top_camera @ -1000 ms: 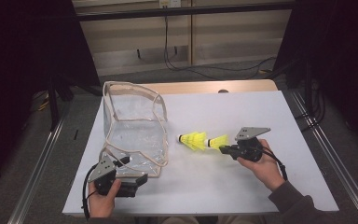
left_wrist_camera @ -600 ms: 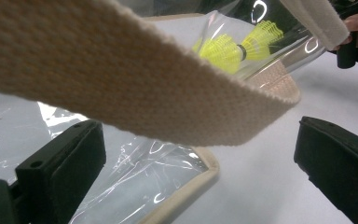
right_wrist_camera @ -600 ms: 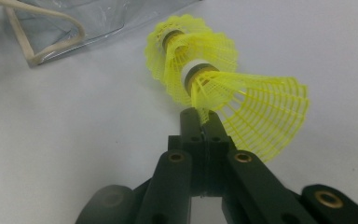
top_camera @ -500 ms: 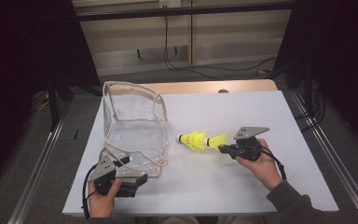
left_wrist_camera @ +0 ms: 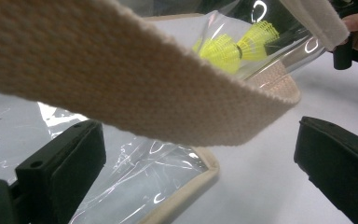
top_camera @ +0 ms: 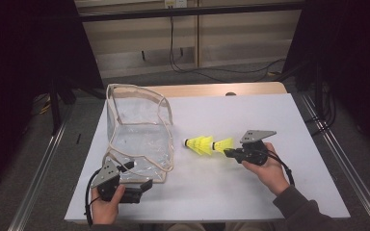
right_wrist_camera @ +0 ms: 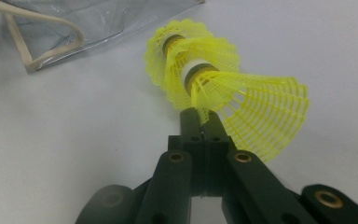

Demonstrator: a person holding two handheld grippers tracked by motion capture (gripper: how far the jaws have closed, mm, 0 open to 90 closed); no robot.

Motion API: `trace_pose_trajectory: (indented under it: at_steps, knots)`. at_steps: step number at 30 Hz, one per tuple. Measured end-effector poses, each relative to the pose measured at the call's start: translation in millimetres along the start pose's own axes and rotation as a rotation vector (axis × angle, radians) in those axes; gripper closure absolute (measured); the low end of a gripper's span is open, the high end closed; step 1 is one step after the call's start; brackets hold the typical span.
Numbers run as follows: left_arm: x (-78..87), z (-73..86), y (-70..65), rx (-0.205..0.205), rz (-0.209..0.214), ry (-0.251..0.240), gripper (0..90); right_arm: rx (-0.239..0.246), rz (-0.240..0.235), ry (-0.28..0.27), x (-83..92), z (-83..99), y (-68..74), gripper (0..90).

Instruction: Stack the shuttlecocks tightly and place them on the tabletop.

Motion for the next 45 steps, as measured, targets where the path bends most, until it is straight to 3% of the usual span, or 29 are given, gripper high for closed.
trace_pose_trajectory:
  at_steps: [45]
  knots:
    - [0.2,-0.1,0.0,0.001,0.001,0.0,2.0,-0.018,0.009,0.002,-15.6,-3.4,3.1,90.0]
Point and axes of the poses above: each handheld gripper's, and its own axes: x roughly backward along the jaws, z roughly out of its underside, y roughly to its left, the point moved 5 cm from there along -x, roughly forward along the jaws, and after that the axes turned 3 degrees about -y, right-handed, at the moved point
